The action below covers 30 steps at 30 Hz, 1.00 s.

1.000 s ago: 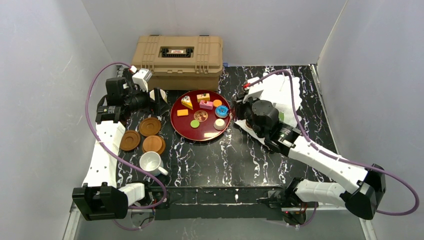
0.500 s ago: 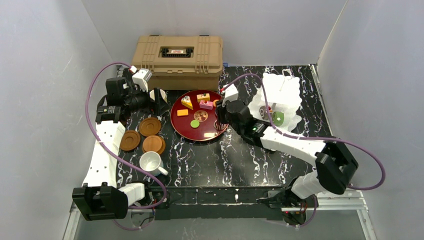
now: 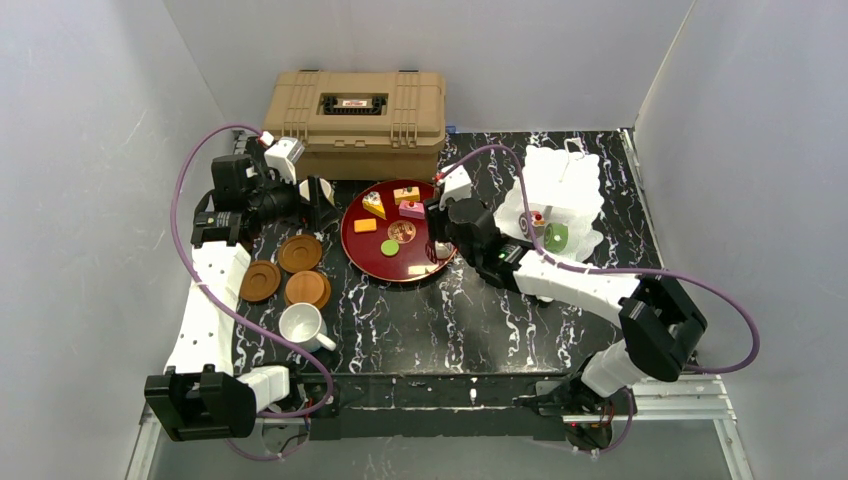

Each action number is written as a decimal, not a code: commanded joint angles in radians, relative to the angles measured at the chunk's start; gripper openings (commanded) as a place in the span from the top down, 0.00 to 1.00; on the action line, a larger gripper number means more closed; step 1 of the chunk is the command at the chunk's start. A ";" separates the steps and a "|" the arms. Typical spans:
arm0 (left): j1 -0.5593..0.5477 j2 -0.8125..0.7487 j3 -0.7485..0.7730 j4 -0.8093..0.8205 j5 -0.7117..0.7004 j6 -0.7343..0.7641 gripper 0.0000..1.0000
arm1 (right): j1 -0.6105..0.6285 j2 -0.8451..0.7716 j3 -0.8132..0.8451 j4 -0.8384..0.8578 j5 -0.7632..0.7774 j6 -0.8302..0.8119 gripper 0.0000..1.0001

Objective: Serve the afternoon tea
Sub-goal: Pick up the desert from the tray.

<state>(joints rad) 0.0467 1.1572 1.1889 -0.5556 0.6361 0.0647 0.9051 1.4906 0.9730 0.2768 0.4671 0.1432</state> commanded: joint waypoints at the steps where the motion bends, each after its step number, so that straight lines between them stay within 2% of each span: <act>1: 0.001 -0.003 0.019 -0.021 0.008 0.011 0.25 | -0.001 -0.006 0.041 0.072 0.035 -0.038 0.46; 10: 0.001 0.001 0.027 -0.023 0.008 0.011 0.25 | -0.015 0.014 0.076 0.076 0.060 -0.096 0.46; 30: 0.001 0.014 0.036 -0.034 0.005 0.020 0.25 | -0.037 0.088 0.018 0.101 0.011 -0.006 0.46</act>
<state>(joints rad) 0.0467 1.1728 1.1927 -0.5655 0.6323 0.0780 0.8715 1.5639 1.0000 0.3191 0.4873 0.1120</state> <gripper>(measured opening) 0.749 0.548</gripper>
